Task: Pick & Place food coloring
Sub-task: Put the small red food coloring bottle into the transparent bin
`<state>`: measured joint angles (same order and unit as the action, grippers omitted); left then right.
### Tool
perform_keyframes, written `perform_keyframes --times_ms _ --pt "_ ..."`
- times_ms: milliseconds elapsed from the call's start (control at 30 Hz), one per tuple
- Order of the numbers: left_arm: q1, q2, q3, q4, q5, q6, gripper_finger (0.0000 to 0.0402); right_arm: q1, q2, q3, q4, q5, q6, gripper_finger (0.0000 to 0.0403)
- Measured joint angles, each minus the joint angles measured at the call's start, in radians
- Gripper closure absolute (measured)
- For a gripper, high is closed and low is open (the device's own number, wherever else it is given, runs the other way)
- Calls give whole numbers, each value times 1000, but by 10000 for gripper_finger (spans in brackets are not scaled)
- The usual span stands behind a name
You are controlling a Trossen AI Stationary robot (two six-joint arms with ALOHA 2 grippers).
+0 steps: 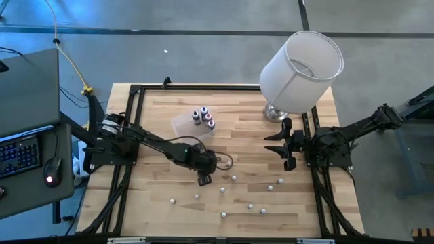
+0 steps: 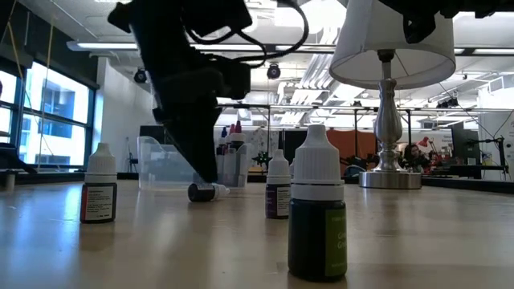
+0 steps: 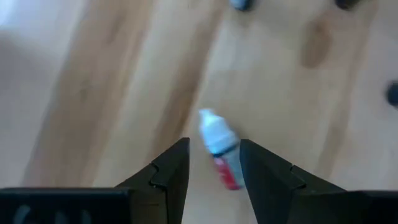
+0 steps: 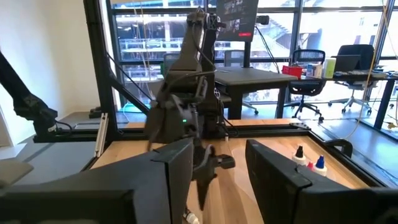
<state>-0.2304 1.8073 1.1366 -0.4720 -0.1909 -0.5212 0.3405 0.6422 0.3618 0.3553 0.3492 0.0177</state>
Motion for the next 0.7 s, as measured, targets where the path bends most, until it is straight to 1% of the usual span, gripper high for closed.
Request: perform_keyframes --times_ms 133,233,300,400,500,600,700 --pt "11 0 -6 3 2 -10 261 0 0 0 0 0 0 261" --pt "9 25 -3 18 2 -7 261 0 0 0 0 0 0 261" --pt "7 28 -9 -13 22 -7 261 0 0 0 0 0 0 261" --pt "8 54 -2 31 60 1 261 0 0 0 0 0 0 261" --pt "7 62 -2 26 58 5 261 0 0 0 1 2 0 261" --pt "8 62 -3 27 63 34 261 0 0 0 0 7 0 261" --pt "8 63 2 18 63 111 261 0 0 0 0 8 0 261"
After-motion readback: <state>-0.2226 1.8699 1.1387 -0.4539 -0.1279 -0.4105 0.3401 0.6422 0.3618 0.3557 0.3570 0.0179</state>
